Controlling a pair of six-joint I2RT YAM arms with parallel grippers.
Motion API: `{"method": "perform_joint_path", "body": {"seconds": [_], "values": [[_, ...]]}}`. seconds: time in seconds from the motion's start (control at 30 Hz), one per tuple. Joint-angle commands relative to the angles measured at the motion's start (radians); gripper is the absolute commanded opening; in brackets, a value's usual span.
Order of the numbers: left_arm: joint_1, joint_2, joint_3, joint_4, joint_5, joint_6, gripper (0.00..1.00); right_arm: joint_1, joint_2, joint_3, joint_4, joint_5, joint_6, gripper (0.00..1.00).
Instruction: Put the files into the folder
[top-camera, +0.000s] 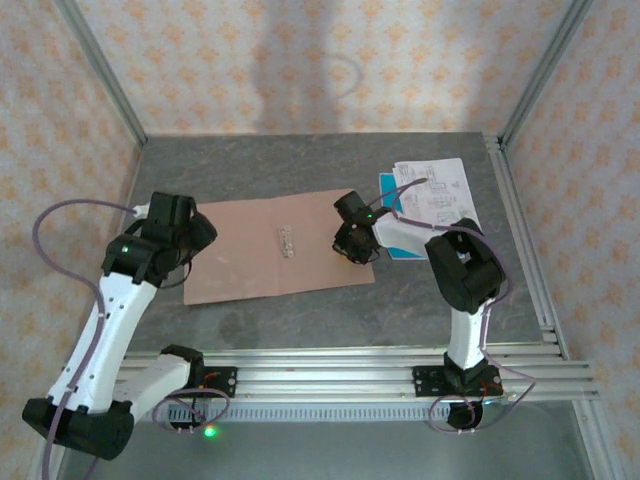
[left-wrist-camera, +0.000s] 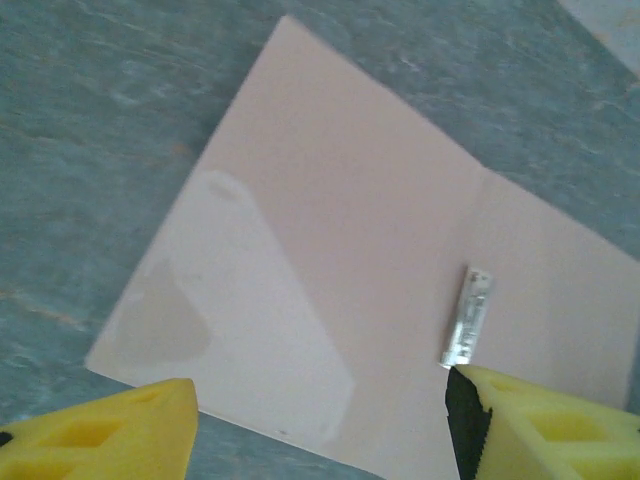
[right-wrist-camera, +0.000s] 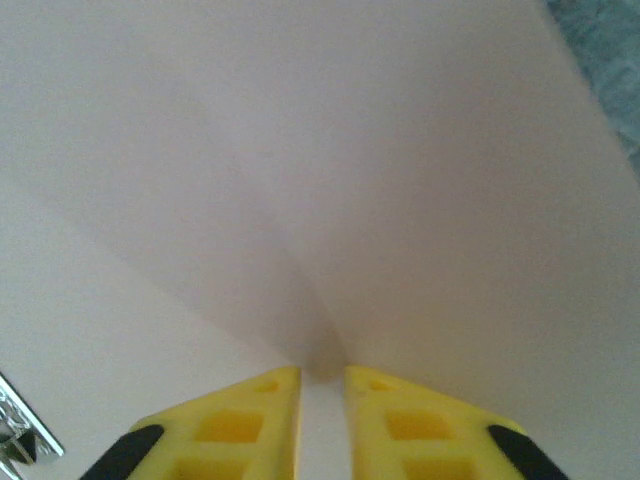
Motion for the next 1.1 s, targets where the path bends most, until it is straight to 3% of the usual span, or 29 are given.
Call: {"method": "perform_joint_path", "body": {"seconds": [0.0, 0.17, 0.43, 0.53, 0.73, 1.07], "values": [[-0.055, 0.073, -0.028, 0.056, 0.157, -0.028, 0.58, 0.009, -0.065, 0.042, -0.129, 0.075, -0.081, 0.26], [-0.291, 0.260, -0.029, 0.189, 0.133, -0.051, 0.49, -0.026, -0.172, 0.060, -0.256, 0.198, -0.237, 0.37], [-0.405, 0.573, 0.028, 0.331, 0.135, 0.003, 0.43, -0.124, -0.220, 0.062, -0.408, 0.375, -0.489, 0.38], [-0.463, 0.664, 0.089, 0.313, 0.069, 0.028, 0.45, -0.136, -0.204, 0.063, -0.409, 0.411, -0.536, 0.40], [-0.479, 0.758, 0.122, 0.257, -0.065, 0.058, 0.55, -0.140, -0.114, 0.110, -0.431, 0.429, -0.625, 0.38], [-0.479, 0.888, 0.175, 0.267, -0.088, 0.151, 0.56, -0.140, 0.005, 0.143, -0.413, 0.426, -0.699, 0.39]]}}
